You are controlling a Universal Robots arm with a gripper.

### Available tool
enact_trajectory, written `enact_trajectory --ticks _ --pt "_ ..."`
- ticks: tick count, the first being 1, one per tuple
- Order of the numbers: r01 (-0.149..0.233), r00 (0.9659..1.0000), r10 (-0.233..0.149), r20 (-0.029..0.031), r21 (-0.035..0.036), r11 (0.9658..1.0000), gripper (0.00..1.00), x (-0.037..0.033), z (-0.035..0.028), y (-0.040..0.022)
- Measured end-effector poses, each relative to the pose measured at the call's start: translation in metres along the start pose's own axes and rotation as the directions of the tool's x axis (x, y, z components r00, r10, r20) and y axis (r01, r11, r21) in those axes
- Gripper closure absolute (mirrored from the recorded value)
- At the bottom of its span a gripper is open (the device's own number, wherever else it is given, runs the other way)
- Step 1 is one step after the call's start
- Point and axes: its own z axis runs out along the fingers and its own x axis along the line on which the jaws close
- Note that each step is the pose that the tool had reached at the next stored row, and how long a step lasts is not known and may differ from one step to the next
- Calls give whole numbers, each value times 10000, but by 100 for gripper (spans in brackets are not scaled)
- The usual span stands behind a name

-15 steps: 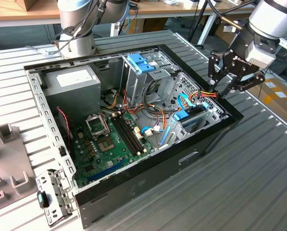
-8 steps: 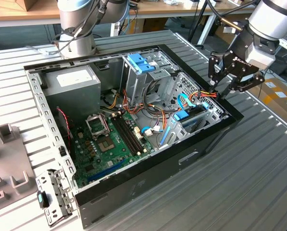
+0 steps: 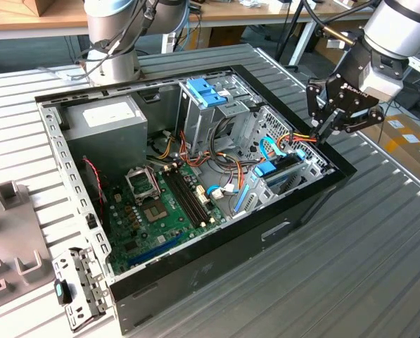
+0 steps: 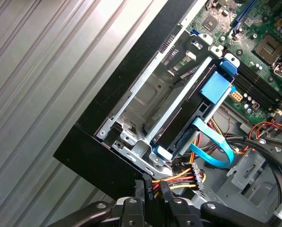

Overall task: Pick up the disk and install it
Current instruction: 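Insert the second disk wire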

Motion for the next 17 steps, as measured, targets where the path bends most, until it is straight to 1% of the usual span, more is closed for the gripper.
enact_trajectory --ticks 7,9,12,17 --pt "7 10000 -7 -4 -3 10000 73 0 -5 0" --pt "98 10000 -98 -6 -11 10000 73 9 -5 7" --pt "223 9997 -223 -41 -44 9997 73 12 -5 9" --pt "240 9997 -240 -50 -53 9997 73 12 -6 9"
